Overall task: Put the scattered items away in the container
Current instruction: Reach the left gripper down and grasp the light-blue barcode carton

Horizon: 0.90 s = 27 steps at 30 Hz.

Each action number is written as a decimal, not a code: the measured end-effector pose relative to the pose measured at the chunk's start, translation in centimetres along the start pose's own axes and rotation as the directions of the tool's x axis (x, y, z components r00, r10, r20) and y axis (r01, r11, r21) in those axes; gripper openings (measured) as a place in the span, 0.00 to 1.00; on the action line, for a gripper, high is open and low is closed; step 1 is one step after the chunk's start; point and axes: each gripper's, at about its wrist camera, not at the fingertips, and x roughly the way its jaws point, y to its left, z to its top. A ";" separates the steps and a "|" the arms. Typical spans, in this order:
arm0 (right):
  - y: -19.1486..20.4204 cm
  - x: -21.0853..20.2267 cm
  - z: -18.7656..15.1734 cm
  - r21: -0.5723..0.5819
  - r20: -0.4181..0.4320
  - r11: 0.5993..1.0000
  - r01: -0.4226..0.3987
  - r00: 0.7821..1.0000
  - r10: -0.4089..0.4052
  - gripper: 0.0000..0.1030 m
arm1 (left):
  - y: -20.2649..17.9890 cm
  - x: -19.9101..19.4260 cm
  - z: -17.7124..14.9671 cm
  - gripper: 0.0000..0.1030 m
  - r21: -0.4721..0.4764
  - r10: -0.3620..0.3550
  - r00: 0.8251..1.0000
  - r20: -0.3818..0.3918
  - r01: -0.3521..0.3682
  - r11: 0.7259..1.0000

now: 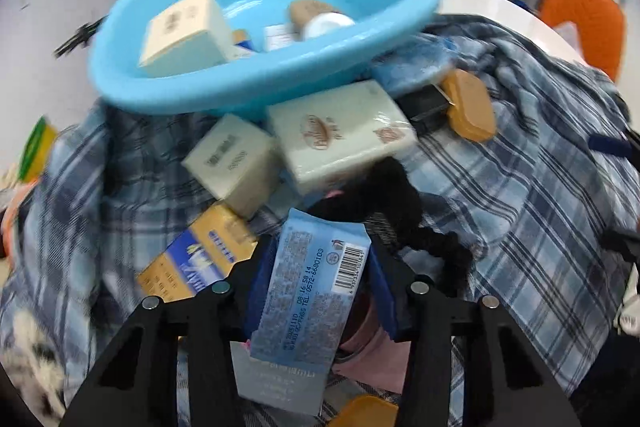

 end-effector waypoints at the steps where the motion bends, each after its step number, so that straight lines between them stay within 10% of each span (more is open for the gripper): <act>1: -0.1 -0.1 -0.1 0.004 0.001 1.000 -0.001 1.000 0.001 1.00 | -0.1 -0.5 0.0 0.45 -0.002 -0.004 1.000 0.014 0.004 1.000; 10: -0.3 -0.3 0.0 0.022 0.007 1.000 0.006 1.000 -0.006 1.00 | 1.3 -5.4 -1.5 0.44 -0.126 0.042 0.990 0.137 -0.024 0.992; 15: 0.3 -1.4 0.2 0.021 0.085 0.999 0.038 0.996 -0.040 1.00 | 0.0 -10.1 -5.9 0.44 -0.281 0.100 0.918 0.384 0.013 0.960; 19: 1.4 -2.0 0.4 -0.001 0.132 0.998 0.055 0.990 -0.055 1.00 | -0.7 -10.5 -9.1 0.44 -0.419 0.158 0.890 0.429 0.041 0.907; 27: 2.5 -2.3 0.0 -0.050 0.136 0.996 0.077 0.988 -0.070 1.00 | -1.2 -9.8 -11.5 0.42 -0.462 0.147 0.904 0.401 0.061 0.885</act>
